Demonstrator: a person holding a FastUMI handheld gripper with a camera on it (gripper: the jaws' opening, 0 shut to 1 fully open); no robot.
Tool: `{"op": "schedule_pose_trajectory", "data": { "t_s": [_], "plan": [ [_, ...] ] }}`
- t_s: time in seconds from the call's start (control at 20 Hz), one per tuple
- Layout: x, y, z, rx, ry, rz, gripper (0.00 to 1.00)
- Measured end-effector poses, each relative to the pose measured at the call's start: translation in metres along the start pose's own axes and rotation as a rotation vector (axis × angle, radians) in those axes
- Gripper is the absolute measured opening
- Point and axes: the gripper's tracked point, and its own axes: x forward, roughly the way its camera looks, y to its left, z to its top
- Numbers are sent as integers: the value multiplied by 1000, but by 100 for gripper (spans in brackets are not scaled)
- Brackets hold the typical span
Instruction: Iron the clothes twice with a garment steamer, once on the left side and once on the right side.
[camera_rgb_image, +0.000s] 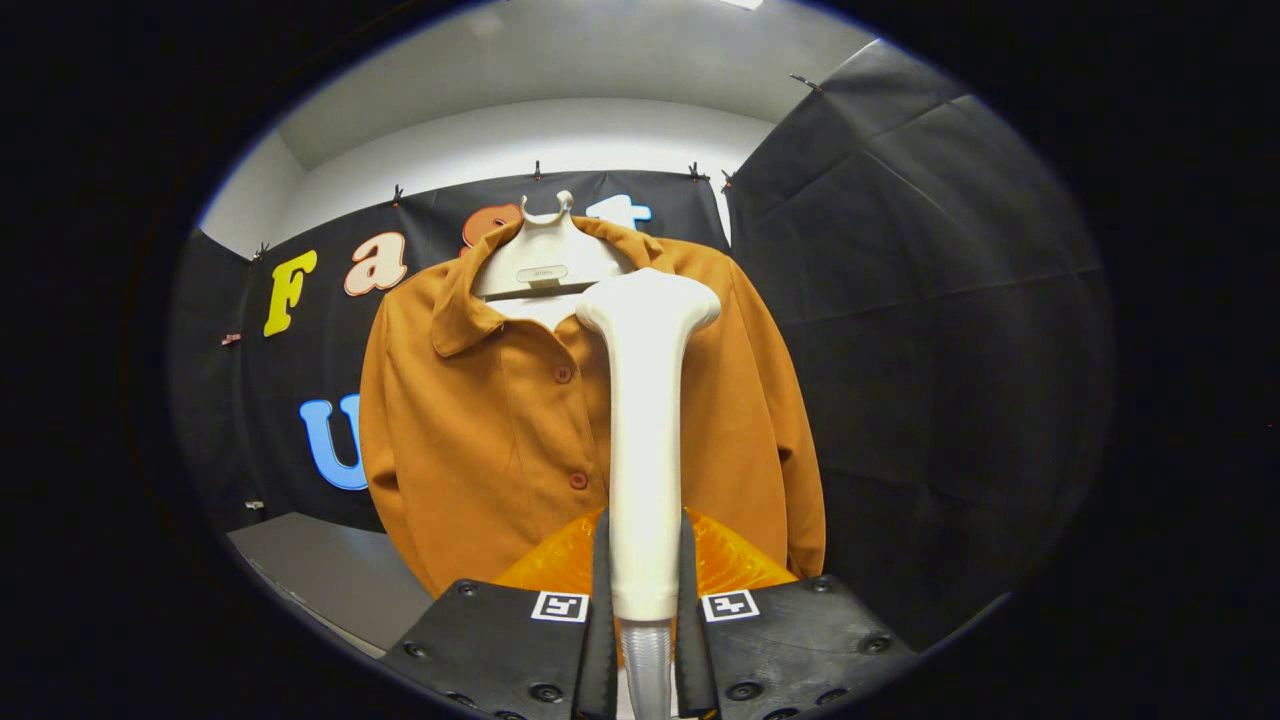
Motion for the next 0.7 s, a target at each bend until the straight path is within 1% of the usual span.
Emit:
{"op": "schedule_pose_trajectory", "data": {
  "t_s": [0.4,0.7],
  "plan": [
    [-5,-10,-54,12,88,-17,26],
    [-20,-24,-98,20,171,-37,26]
  ]
}}
